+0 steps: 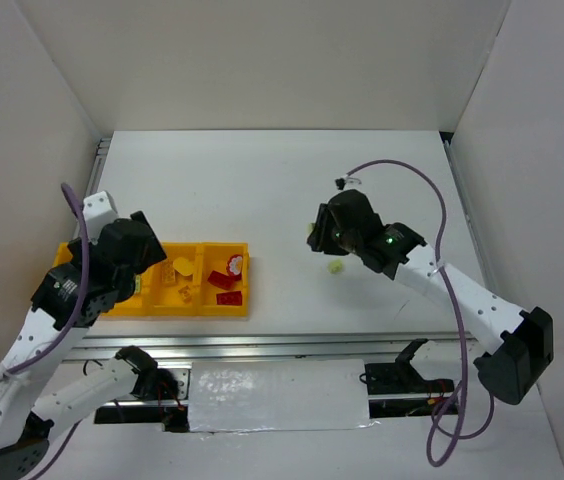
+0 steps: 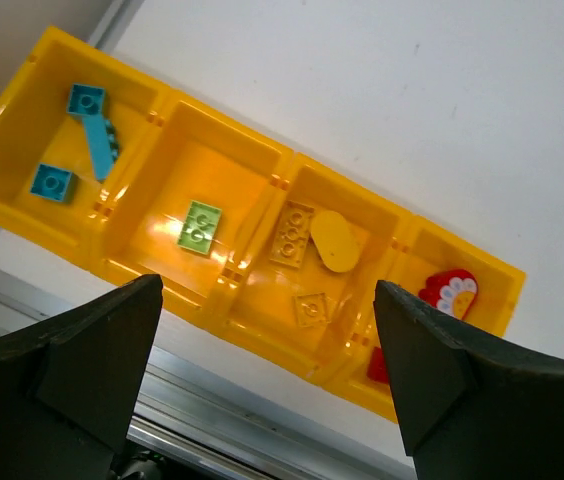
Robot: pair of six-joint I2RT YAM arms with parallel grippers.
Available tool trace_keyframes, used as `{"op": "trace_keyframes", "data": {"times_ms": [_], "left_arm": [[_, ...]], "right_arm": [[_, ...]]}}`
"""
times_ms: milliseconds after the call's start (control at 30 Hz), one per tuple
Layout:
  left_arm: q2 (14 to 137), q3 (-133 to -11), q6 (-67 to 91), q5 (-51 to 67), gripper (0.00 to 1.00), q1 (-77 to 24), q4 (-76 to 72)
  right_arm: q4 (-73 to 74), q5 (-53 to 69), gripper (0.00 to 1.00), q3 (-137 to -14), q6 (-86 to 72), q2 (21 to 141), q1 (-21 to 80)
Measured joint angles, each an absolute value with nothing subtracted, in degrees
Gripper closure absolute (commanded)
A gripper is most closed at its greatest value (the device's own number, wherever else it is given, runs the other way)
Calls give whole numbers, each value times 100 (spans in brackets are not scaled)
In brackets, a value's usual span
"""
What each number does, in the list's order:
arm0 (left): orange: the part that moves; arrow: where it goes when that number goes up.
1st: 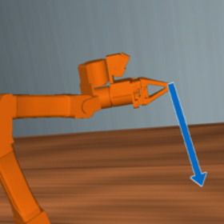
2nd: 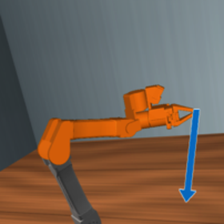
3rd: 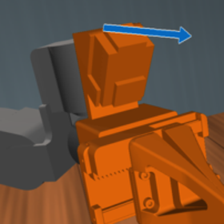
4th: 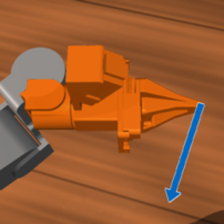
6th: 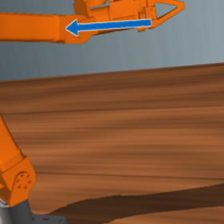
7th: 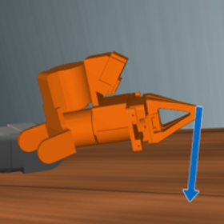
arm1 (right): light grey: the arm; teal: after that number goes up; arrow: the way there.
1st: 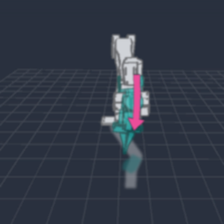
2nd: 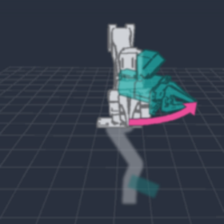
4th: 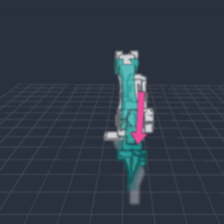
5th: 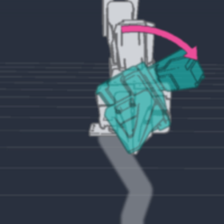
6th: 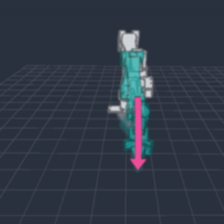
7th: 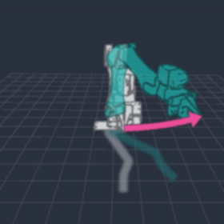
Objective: Sort the legos into containers by color
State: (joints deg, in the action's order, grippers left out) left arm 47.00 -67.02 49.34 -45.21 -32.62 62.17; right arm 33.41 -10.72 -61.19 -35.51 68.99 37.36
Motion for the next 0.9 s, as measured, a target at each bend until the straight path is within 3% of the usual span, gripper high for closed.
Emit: {"op": "trace_keyframes", "data": {"times_ms": [267, 433, 533, 900], "left_arm": [[4814, -6989, 4053, -3208, 0, -1592, 5883], [5168, -7830, 4265, -4298, 0, -1059, 6257], [5301, -7883, 4134, -4449, 1, -255, 6149], [5841, -6936, 3942, -2222, 2, 2781, 5378]], "right_arm": [[2132, 580, 100, -6112, -3192, 6726, 5190], [1686, 1155, 100, -6386, -2860, 7161, 5961], [1466, 1378, 100, -6455, -2757, 7441, 6158], [958, 1737, 100, -6624, -2639, 7789, 6147]]}}
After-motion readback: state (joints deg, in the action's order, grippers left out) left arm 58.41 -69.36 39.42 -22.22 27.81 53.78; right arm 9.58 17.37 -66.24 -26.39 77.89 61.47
